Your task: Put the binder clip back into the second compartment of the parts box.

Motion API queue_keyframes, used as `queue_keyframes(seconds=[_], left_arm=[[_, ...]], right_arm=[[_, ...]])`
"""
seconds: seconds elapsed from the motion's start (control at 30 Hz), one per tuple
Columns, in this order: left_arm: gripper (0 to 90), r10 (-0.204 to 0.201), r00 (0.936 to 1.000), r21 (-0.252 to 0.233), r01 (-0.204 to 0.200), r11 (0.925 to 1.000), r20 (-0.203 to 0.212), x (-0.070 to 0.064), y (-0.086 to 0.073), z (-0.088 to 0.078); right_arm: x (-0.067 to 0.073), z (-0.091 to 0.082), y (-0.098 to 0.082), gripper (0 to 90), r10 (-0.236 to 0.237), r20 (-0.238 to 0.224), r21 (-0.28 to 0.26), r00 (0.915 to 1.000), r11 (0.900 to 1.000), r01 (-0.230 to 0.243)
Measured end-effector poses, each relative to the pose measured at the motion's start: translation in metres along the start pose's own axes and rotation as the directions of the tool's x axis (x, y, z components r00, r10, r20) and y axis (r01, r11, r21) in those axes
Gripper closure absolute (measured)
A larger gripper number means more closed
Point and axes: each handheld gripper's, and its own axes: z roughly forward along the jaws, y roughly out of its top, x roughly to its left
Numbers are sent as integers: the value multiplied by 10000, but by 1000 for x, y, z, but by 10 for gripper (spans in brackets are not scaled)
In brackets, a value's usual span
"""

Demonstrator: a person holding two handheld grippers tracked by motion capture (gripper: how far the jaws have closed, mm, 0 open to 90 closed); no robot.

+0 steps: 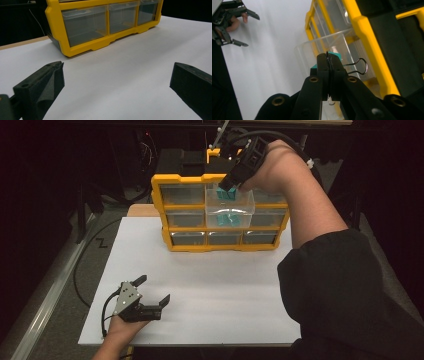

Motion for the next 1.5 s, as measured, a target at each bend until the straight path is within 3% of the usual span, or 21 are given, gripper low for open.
queue_keyframes(seconds=[0.47, 0.57, 0.77, 1.27, 1.5], left_arm=[[3, 40, 10000, -13, -40, 10000, -37, 1, 0, -2], [3, 47, 10000, -50, -48, 10000, -38, 1, 0, -2], [3, 65, 10000, -13, -65, 10000, -8, -1, 1, -2], [3, 101, 9999, 45, -100, 9999, -132, -1, 0, -1], [3, 72, 9999, 110, -71, 9999, -114, -2, 0, -1]], right_arm=[[-6, 16, 7, 900, 114, -92, 9, 9999, 9999, -114], [-4, 14, 6, 784, 189, -82, 103, 9998, 9998, -188], [6, 11, 1, 708, 220, -164, 289, 9996, 9994, -215], [37, 8, -40, 635, 251, -314, 550, 9992, 9982, -233], [51, 17, -63, 547, 259, -439, 705, 9987, 9973, -227]])
